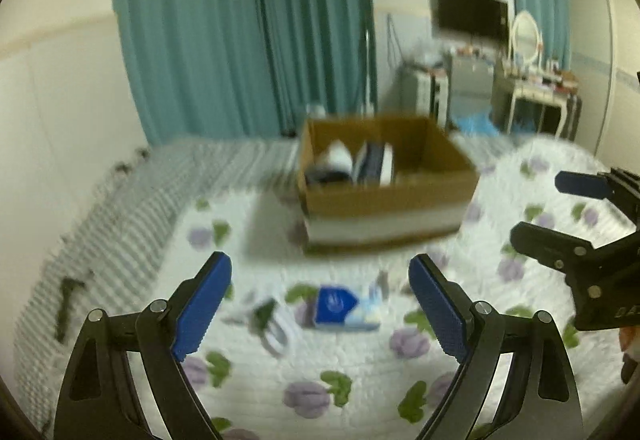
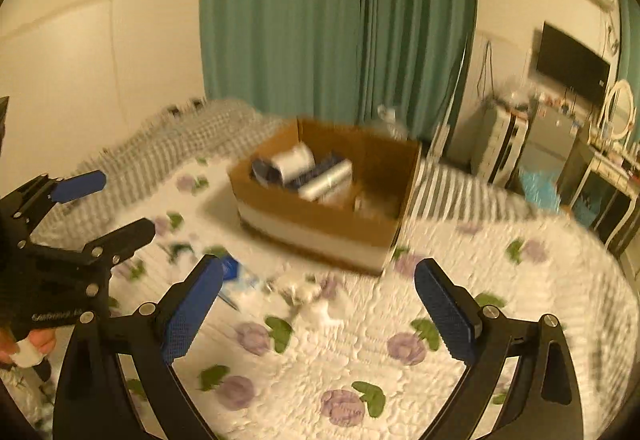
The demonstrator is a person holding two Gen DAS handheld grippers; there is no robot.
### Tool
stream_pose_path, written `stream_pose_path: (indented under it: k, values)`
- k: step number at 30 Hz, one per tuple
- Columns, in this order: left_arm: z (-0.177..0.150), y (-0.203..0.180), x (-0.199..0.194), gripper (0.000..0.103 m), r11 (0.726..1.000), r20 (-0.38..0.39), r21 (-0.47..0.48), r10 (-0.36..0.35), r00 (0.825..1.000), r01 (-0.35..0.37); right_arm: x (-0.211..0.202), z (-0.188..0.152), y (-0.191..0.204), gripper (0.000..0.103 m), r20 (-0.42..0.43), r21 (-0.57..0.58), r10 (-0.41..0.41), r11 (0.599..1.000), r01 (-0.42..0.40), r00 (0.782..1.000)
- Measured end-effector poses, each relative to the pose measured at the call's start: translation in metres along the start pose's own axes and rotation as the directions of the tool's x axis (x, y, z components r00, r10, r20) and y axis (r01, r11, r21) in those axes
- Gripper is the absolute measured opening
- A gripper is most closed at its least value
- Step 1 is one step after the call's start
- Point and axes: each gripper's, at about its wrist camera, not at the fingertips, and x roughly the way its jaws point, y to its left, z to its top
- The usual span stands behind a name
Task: Organize soft objects
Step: 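Grasp the blue Vinda tissue pack with the left tool while the right grasps the plastic bag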
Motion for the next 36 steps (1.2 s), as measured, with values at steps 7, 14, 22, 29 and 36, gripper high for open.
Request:
stream_pose_path:
  k: [7, 14, 22, 29, 36]
  values:
    - [-0.043, -0.014, 0.071, 0.091, 1.0, -0.157, 0.006, -0.027, 0.987, 0.028, 0.092, -0.042, -0.011, 0.096, -0.157, 0.028, 0.021, 0.999, -0.017, 0.987]
    - [-0.062, -0.023, 0.109, 0.089, 0.996, -0.23, 0.024, -0.075, 0.97, 0.082, 0.142, -0.06, -0.017, 0.083, -0.253, 0.05, 0.046, 0.998, -0.035, 0.966]
    - [-0.077, -0.028, 0.131, 0.089, 0.997, -0.28, 0.031, -0.065, 0.958, 0.076, 0.161, -0.069, -0.022, 0.043, -0.298, 0.072, 0.078, 0.996, -0.059, 0.951]
    - [-0.08, -0.04, 0.122, 0.073, 0.994, -0.267, 0.058, -0.074, 0.961, 0.092, 0.144, -0.073, -0.029, 0.039, -0.276, 0.113, 0.088, 0.992, -0.058, 0.957]
    - [-0.075, -0.05, 0.086, 0.073, 0.991, -0.243, 0.072, -0.095, 0.965, 0.115, 0.107, -0.075, -0.039, 0.039, -0.242, 0.165, 0.083, 0.985, -0.043, 0.967]
